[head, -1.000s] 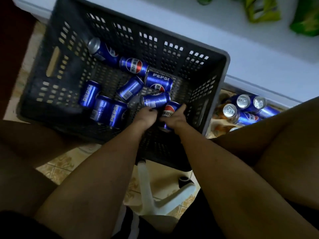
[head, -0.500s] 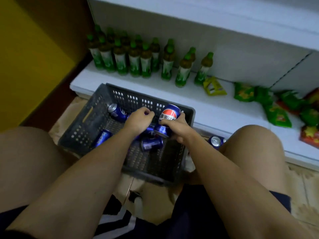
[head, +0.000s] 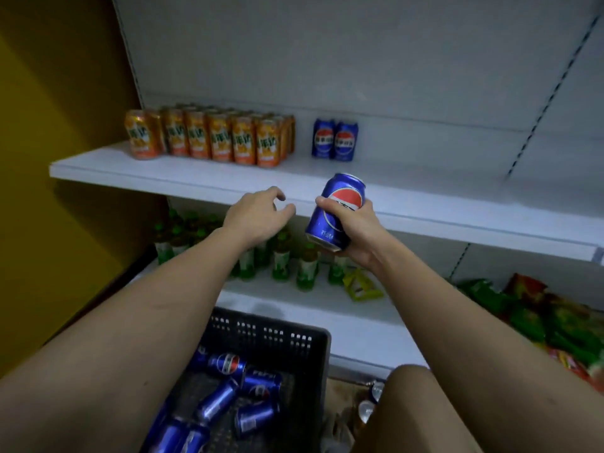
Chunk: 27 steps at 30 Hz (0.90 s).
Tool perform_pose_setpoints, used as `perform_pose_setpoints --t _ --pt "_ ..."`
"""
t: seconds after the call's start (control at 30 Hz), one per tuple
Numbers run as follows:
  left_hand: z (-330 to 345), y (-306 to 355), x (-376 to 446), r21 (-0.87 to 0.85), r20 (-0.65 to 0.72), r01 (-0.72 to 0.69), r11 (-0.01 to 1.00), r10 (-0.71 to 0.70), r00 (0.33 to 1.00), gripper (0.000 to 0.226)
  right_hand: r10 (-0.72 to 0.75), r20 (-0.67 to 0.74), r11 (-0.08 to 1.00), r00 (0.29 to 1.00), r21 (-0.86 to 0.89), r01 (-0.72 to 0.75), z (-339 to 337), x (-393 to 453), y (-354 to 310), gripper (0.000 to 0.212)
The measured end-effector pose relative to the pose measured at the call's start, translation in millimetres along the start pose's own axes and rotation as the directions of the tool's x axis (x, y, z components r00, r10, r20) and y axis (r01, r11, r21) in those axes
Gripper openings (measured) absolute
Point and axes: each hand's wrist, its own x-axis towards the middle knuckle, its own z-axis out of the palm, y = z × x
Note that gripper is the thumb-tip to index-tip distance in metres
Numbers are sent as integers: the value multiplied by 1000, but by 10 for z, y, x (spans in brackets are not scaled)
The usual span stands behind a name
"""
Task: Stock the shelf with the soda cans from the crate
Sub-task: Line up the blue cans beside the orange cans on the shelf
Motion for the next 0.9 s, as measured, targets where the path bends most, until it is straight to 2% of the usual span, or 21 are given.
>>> perform_pose_setpoints --t 0.1,0.23,0.43,0.57,0.73,0.9 --pt "-23 249 286 62 9 -58 996 58 998 49 -66 -28 988 997 -145 61 -136 155 -393 78" --pt "144 493 604 145 72 -149 978 140 988 50 -122 -43 969 992 -221 109 -339 423 -693 68" --pt "574 676 1126 206 255 -203 957 148 955 53 -101 -91 977 991 -197 81 -546 1045 -771 67" --pt "779 632 1510 221 338 -234 947 151 929 55 -180 -154 968 972 -206 147 -637 1599 -738 65" --pt "946 473 1736 190 342 -253 948 178 923 55 -364 -211 922 907 -219 319 -726 2390 -703 60" --pt "964 436 1722 191 354 -278 942 198 914 56 -493 -319 868 810 -243 433 -660 3089 -704 73"
